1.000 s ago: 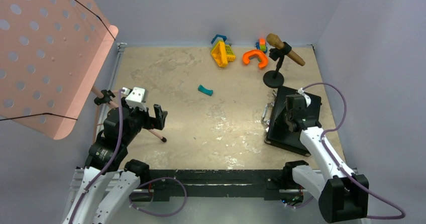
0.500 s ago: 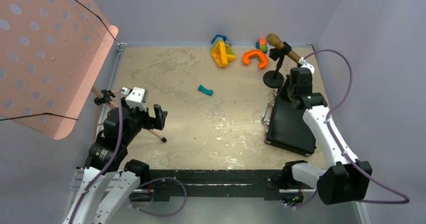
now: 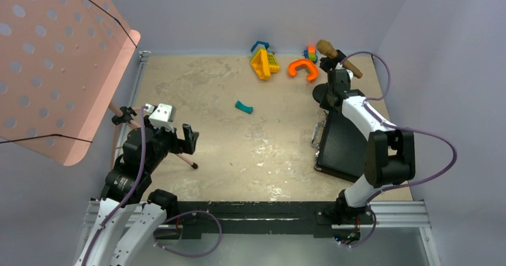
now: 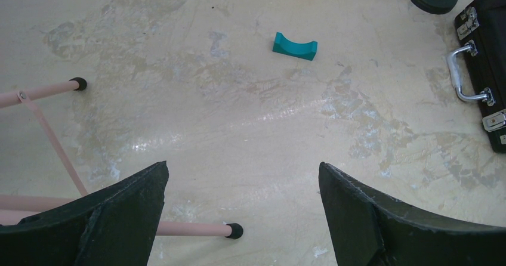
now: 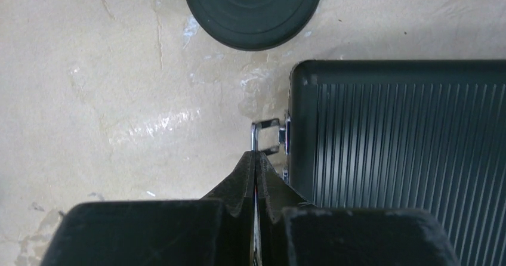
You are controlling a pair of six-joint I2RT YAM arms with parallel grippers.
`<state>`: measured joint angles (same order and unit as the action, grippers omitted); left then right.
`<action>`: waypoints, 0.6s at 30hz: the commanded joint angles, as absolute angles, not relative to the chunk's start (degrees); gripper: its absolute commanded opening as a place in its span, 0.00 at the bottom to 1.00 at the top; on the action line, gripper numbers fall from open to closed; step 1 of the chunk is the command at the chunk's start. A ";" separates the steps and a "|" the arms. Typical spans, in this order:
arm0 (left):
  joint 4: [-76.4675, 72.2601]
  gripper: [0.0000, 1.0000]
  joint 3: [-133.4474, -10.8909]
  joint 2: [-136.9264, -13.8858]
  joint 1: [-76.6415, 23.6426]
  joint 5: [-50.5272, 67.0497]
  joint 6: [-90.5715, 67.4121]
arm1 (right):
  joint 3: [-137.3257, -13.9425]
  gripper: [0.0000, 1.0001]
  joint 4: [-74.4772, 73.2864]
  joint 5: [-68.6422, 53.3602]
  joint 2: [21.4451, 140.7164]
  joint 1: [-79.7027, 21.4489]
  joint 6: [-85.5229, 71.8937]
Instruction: Pack up texas hold em set
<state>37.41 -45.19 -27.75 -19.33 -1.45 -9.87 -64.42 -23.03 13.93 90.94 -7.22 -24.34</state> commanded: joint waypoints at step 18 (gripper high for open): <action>35.66 1.00 -45.97 -27.86 -19.60 -0.40 -9.93 | -69.57 0.00 -19.30 14.31 101.46 -7.37 -24.66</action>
